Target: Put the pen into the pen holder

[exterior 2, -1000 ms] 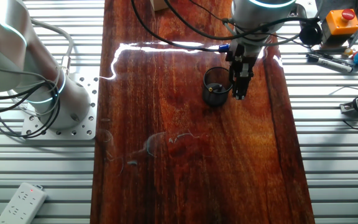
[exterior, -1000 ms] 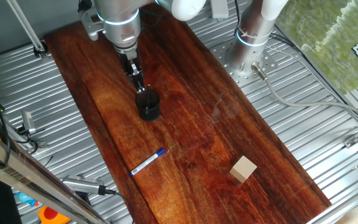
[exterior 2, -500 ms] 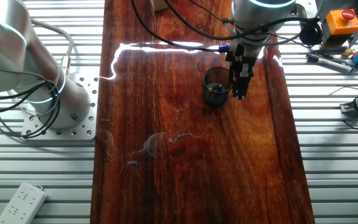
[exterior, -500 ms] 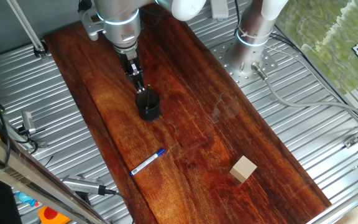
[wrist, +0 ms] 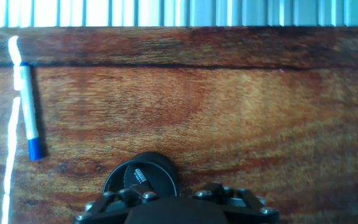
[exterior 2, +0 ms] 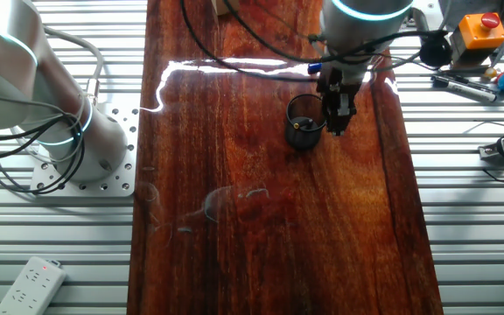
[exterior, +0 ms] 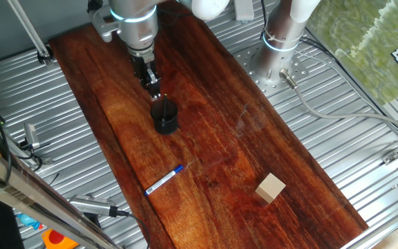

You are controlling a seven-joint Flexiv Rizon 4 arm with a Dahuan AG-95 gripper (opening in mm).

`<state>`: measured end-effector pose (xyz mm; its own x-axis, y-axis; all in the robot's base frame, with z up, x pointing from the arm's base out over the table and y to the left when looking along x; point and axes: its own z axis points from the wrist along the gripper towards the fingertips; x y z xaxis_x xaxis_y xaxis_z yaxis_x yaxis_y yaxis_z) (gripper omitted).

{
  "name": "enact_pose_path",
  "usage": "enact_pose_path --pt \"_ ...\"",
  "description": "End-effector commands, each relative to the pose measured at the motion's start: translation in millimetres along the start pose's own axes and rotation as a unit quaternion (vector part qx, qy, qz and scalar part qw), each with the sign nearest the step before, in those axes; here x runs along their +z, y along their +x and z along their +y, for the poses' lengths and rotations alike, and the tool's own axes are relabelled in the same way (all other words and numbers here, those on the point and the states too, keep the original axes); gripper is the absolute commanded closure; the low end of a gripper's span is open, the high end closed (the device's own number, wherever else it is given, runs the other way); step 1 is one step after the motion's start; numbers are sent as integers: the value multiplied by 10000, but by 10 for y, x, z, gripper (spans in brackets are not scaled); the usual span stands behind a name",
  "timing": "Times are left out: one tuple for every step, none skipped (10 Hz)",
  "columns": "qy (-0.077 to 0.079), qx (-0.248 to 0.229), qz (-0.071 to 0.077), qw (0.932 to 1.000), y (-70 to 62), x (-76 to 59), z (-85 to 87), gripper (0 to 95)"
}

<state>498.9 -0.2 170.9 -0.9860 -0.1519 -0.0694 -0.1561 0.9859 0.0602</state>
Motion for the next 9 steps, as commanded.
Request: enact_pose_path --pt "-139 -327 -137 9993 -10 6 1 950" --pt "-141 -320 -138 9993 -10 6 1 950" --pt "-143 -314 -139 9993 -10 5 1 950" --pt "-140 -313 -138 9993 -10 4 1 950" --pt "-138 -305 -136 9993 -10 4 1 950" --pt "-138 -289 -134 9994 -10 4 1 950" --pt "-134 -286 -133 9994 -10 4 1 950" --pt "-135 -283 -134 9994 -10 4 1 950" --pt "-134 -276 -135 9994 -10 3 1 950"
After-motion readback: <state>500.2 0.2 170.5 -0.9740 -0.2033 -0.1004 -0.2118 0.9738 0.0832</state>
